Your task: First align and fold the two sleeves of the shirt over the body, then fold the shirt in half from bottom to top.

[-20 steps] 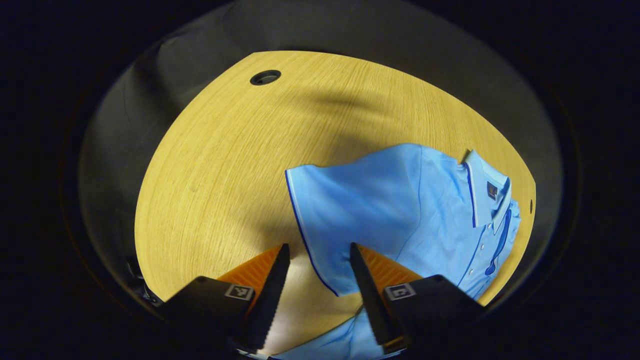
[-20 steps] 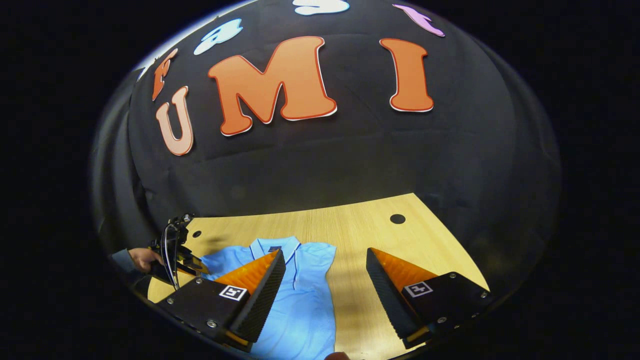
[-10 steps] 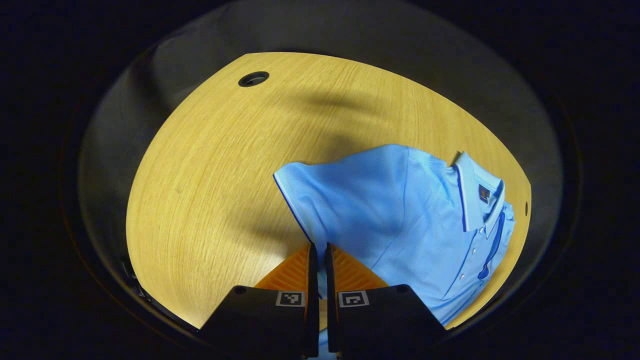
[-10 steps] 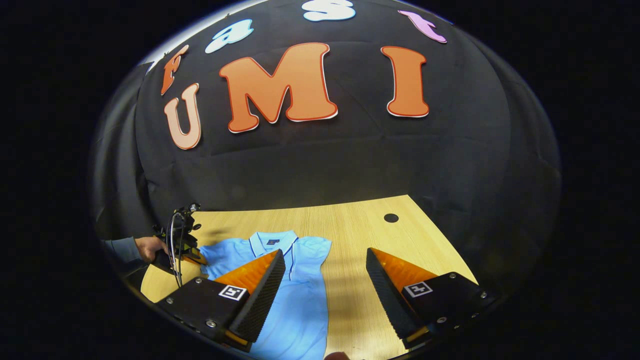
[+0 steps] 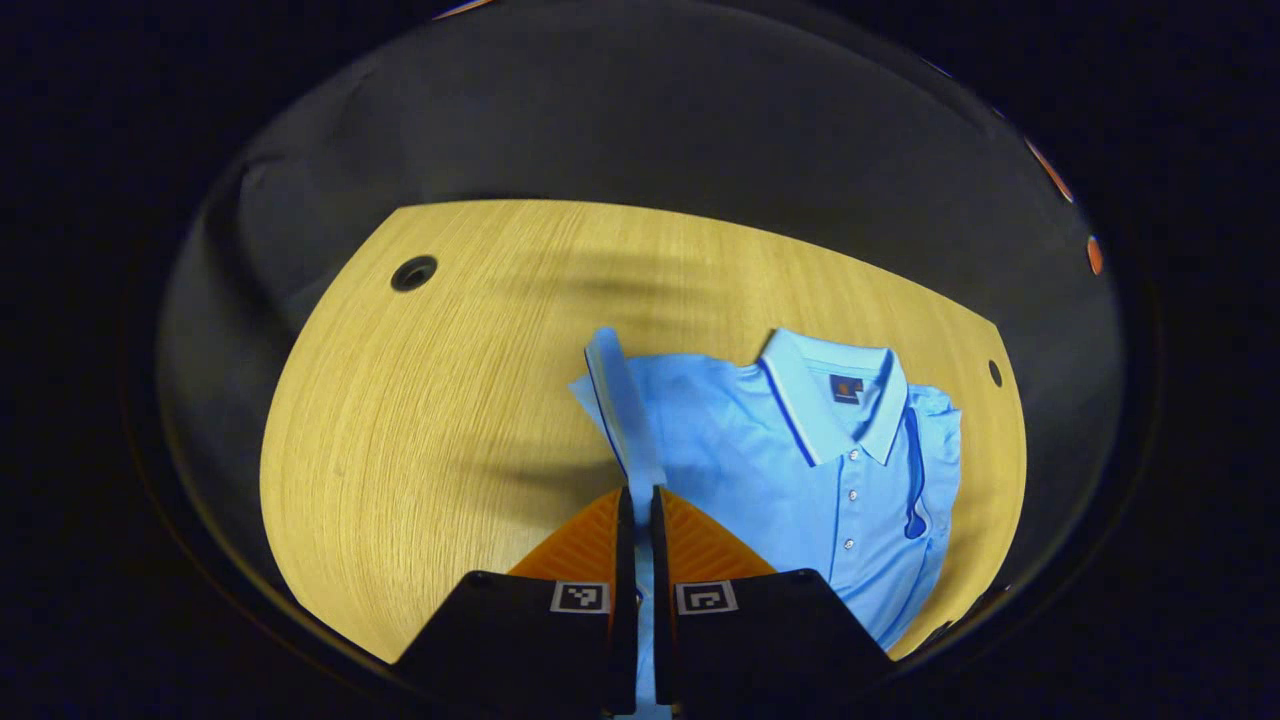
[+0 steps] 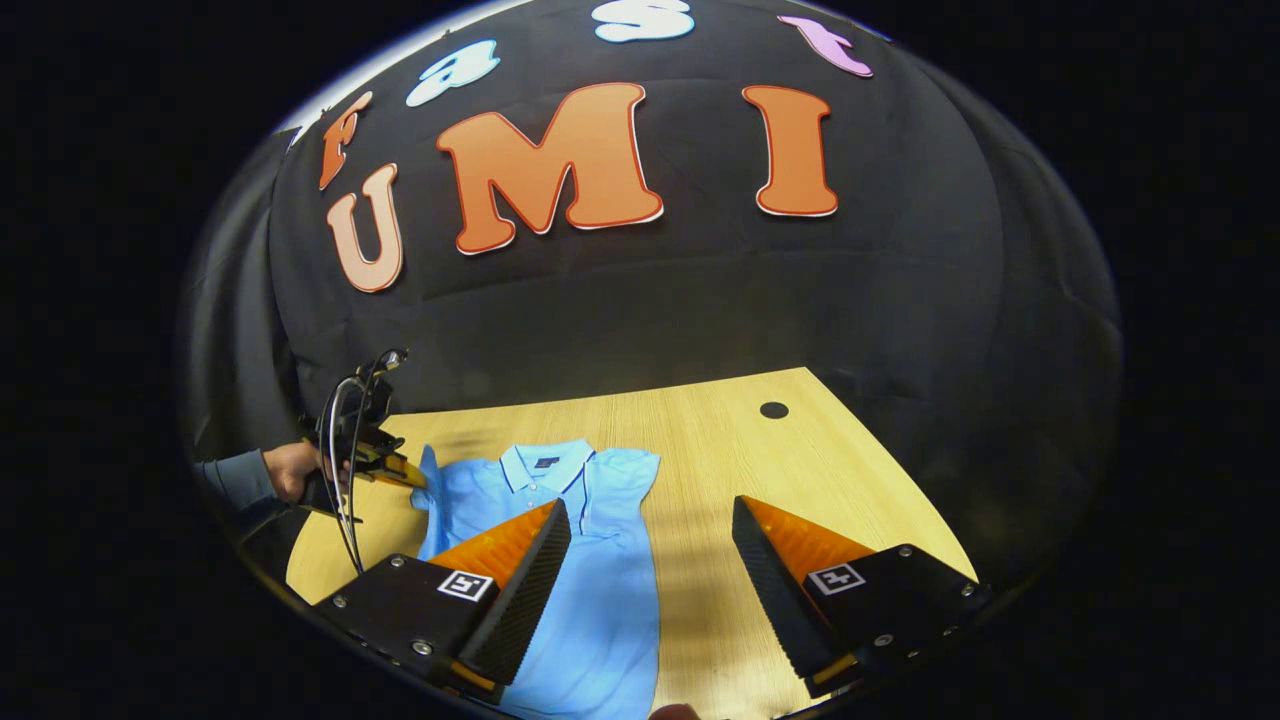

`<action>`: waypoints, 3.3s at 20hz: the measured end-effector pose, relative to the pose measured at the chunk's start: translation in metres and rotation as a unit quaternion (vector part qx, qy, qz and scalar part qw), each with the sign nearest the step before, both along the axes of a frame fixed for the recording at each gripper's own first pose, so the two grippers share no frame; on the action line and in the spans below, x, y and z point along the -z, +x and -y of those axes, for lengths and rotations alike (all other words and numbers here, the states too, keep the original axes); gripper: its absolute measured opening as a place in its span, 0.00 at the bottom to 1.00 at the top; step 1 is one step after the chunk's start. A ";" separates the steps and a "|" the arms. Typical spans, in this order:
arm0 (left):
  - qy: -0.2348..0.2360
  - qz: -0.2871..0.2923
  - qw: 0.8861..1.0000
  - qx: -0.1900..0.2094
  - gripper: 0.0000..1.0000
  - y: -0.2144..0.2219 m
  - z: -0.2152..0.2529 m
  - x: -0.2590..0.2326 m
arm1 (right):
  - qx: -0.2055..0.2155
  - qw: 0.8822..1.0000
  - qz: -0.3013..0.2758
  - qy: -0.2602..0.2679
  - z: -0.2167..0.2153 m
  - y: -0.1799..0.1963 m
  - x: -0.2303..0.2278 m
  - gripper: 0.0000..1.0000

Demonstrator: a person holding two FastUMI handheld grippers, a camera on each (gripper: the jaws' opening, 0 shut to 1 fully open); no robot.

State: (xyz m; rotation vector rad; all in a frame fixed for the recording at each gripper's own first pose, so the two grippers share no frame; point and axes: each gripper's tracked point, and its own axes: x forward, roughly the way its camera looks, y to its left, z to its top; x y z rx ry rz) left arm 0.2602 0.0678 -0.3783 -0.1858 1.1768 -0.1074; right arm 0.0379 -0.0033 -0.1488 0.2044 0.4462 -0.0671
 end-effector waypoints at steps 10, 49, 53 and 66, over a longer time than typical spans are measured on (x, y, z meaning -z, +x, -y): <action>-0.035 0.031 0.985 0.166 0.36 -0.010 0.106 -0.014 | 0.027 0.999 -0.036 0.003 -0.004 -0.028 0.026 0.99; 0.033 0.000 0.997 0.072 0.99 -0.412 -0.038 0.010 | -0.133 0.959 -0.250 -0.017 -0.103 -0.213 0.209 0.99; 0.035 -0.012 0.997 0.074 0.99 -0.422 -0.039 0.025 | -0.131 0.954 -0.268 -0.012 -0.108 -0.218 0.224 0.97; 0.047 0.014 0.995 0.082 0.35 -0.421 -0.006 0.025 | -0.053 0.959 -0.277 -0.030 -0.081 -0.212 0.229 0.10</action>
